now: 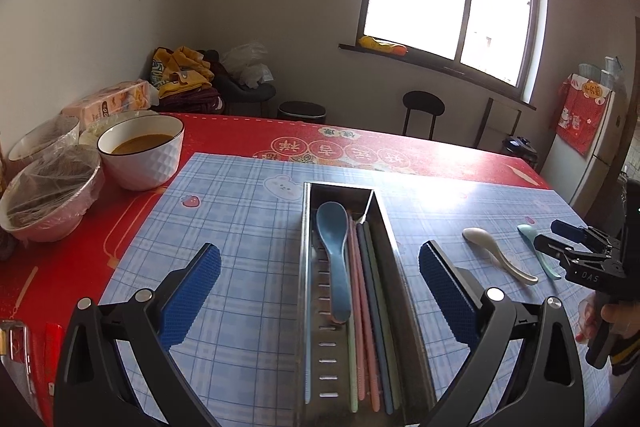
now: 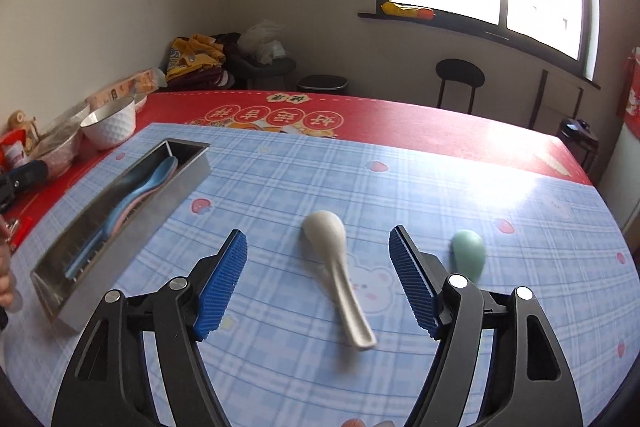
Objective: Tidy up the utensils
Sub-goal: 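Move the left tool to the cream spoon and close on its handle, then grasp the mint spoon with the right tool while the left tool lifts the cream spoon, then carry the cream spoon into the steel tray and open the left tool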
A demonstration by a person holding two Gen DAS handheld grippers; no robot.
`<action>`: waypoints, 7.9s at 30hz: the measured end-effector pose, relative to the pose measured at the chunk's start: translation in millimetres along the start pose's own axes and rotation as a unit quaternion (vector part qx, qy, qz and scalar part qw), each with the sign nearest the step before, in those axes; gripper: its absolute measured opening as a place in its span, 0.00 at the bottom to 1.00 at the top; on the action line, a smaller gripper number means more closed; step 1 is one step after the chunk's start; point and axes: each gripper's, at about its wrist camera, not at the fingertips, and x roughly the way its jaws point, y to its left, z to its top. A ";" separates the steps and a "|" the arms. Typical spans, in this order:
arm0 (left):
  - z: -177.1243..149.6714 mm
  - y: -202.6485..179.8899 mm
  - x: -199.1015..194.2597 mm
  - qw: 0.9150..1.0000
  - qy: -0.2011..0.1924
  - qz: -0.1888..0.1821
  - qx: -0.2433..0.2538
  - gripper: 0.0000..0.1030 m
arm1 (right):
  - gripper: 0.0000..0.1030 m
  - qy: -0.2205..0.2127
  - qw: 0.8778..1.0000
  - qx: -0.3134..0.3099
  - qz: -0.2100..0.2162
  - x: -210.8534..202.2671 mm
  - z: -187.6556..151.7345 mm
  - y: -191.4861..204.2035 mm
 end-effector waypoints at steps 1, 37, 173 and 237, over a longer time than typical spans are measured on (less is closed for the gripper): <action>2.0 -9.6 -0.8 1.000 0.003 -0.002 0.005 0.94 | 0.69 0.002 1.000 0.010 -0.001 0.2 -0.7 -11.8; -25.0 -219.5 190.8 0.960 0.251 -0.105 -0.062 0.30 | 0.69 0.029 0.967 0.245 0.065 23.3 -38.1 -139.6; 13.0 -20.8 46.7 0.988 0.128 -0.073 -0.037 0.06 | 0.13 0.003 0.953 0.203 0.227 36.7 -14.5 39.2; -12.7 32.7 22.1 0.998 -0.015 0.058 0.008 0.80 | 0.13 0.047 0.940 0.204 0.270 44.6 -7.9 59.0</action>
